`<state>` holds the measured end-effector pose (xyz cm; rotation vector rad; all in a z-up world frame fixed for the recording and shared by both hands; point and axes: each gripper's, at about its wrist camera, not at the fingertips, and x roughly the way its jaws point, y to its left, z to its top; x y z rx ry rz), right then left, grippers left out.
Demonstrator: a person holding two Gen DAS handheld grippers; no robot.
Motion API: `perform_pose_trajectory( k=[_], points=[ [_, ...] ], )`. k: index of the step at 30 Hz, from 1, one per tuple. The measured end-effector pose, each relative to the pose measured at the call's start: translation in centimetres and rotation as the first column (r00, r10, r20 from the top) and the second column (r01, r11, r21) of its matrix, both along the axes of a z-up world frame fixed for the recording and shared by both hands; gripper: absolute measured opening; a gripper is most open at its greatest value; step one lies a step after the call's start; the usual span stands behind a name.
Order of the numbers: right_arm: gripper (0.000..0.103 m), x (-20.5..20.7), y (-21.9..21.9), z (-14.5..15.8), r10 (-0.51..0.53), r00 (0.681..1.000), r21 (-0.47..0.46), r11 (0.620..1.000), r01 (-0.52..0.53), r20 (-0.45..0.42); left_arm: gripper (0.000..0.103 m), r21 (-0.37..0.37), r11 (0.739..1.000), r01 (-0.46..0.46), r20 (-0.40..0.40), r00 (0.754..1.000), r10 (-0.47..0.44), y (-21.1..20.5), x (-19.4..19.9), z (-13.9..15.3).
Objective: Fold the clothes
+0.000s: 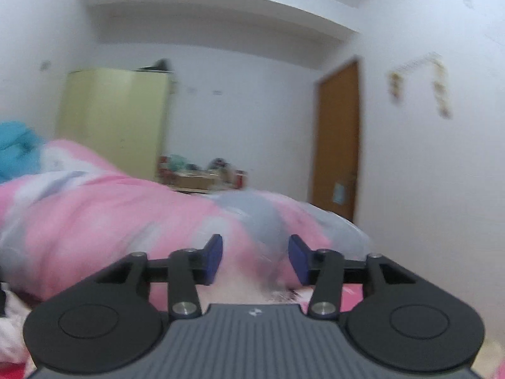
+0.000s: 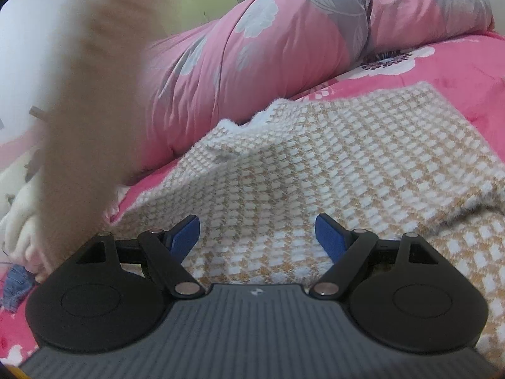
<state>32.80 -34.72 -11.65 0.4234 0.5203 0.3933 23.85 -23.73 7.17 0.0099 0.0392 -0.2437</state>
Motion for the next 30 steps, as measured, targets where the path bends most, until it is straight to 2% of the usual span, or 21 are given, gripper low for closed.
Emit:
perform_pose_trajectory(
  k=[1, 4, 7, 10, 13, 15, 18, 19, 23, 24, 27, 30],
  points=[
    [0.081, 0.0, -0.2, -0.1, 0.001, 1.000, 0.012, 1.000, 0.000, -0.002, 0.050, 0.044, 0.999, -0.006, 0.020, 1.000, 0.005, -0.3, -0.8, -1.2],
    [0.081, 0.1, -0.4, -0.2, 0.003, 1.000, 0.035, 0.999, -0.003, -0.012, 0.053, 0.053, 0.998, -0.042, -0.018, 0.999, 0.043, 1.7, -2.2, -4.0],
    [0.081, 0.0, -0.6, -0.3, 0.004, 1.000, 0.055, 0.998, -0.004, -0.012, 0.057, -0.023, 0.990, -0.142, -0.145, 0.980, 0.137, 6.9, -2.5, -6.5],
    [0.081, 0.0, -1.0, -0.4, 0.009, 1.000, 0.093, 0.996, -0.008, -0.011, 0.058, -0.091, 0.972, -0.217, -0.269, 0.945, 0.186, 12.1, -2.4, -9.2],
    [0.082, 0.1, -2.4, -0.9, 0.027, 1.000, 0.202, 0.979, -0.026, -0.004, 0.058, -0.148, 0.953, -0.265, -0.342, 0.918, 0.203, 16.4, -2.5, -12.0],
    [0.083, 0.3, -3.6, -1.5, 0.042, 0.999, 0.296, 0.954, -0.041, 0.002, 0.058, -0.171, 0.935, -0.311, -0.344, 0.908, 0.239, 19.1, -3.1, -13.1],
    [0.084, 0.6, -5.1, -2.5, 0.063, 0.998, 0.431, 0.900, -0.063, 0.014, 0.063, -0.196, 0.880, -0.433, -0.313, 0.878, 0.362, 23.4, -2.8, -14.5],
    [0.084, 0.6, -5.6, -2.8, 0.070, 0.997, 0.474, 0.878, -0.070, 0.018, 0.064, -0.223, 0.864, -0.452, -0.322, 0.870, 0.372, 24.8, -2.7, -14.9],
    [0.084, 1.0, -7.5, -4.1, 0.092, 0.995, 0.627, 0.773, -0.095, 0.037, 0.063, -0.407, 0.793, -0.453, -0.457, 0.853, 0.252, 28.9, -0.1, -17.9],
    [0.084, 1.1, -7.5, -4.1, 0.091, 0.995, 0.629, 0.772, -0.091, 0.033, 0.063, -0.448, 0.780, -0.438, -0.473, 0.856, 0.209, 29.4, 0.2, -18.7],
    [0.084, 1.1, -6.9, -3.6, 0.083, 0.996, 0.590, 0.804, -0.077, 0.017, 0.064, -0.554, 0.738, -0.385, -0.483, 0.871, 0.091, 31.0, 0.6, -20.0],
    [0.081, 1.2, -6.2, -2.9, 0.059, 0.998, 0.546, 0.837, -0.036, -0.026, 0.068, -0.601, 0.739, -0.304, -0.473, 0.881, -0.022, 31.3, 0.9, -20.3]
  ],
)
